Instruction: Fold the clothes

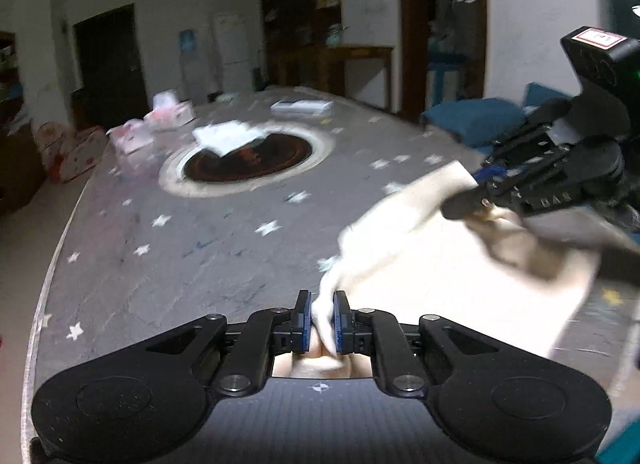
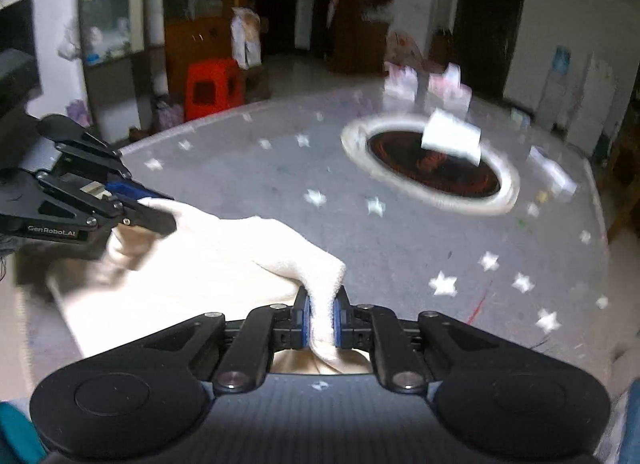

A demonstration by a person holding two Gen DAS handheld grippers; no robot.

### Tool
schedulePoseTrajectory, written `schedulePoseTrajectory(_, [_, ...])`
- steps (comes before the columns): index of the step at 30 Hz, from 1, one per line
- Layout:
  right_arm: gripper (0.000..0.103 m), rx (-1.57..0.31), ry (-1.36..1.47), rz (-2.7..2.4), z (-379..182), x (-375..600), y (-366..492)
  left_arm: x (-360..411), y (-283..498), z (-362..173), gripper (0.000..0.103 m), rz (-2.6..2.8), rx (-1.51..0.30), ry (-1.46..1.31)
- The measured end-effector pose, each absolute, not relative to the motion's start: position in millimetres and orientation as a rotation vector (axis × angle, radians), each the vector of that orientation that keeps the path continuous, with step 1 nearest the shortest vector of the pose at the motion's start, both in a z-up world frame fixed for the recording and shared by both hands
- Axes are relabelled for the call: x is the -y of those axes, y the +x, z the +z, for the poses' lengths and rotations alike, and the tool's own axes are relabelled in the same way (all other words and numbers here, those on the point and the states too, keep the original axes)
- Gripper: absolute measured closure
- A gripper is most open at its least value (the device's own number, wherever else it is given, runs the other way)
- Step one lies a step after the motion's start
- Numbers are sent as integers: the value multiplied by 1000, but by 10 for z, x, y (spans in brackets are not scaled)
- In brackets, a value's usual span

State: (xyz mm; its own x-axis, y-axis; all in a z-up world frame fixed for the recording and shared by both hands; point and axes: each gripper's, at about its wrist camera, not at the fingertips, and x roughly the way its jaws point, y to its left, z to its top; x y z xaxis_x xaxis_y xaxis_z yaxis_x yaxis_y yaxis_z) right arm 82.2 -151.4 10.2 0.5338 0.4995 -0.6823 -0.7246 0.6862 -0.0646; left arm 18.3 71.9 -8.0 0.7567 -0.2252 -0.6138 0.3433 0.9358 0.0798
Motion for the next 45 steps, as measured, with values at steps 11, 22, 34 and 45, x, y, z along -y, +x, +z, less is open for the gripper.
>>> schedulePoseTrajectory(11, [78,-660,-187,659,-27,1859,677,-869,319,-235,82,-222,-670,113])
schedulePoseTrajectory(22, [90,-730,-162,583,-169,2208,518,-856,315,-216,82,-192,-676,99])
schedulePoseTrajectory(34, [90,-722,-163,682,-123,1703,826,-606,310,41,83,-326,-655,14])
schedulePoseTrajectory(45, [91,-684,-208,706,15,1821,591,-588,346,-49,83,-292,-690,2])
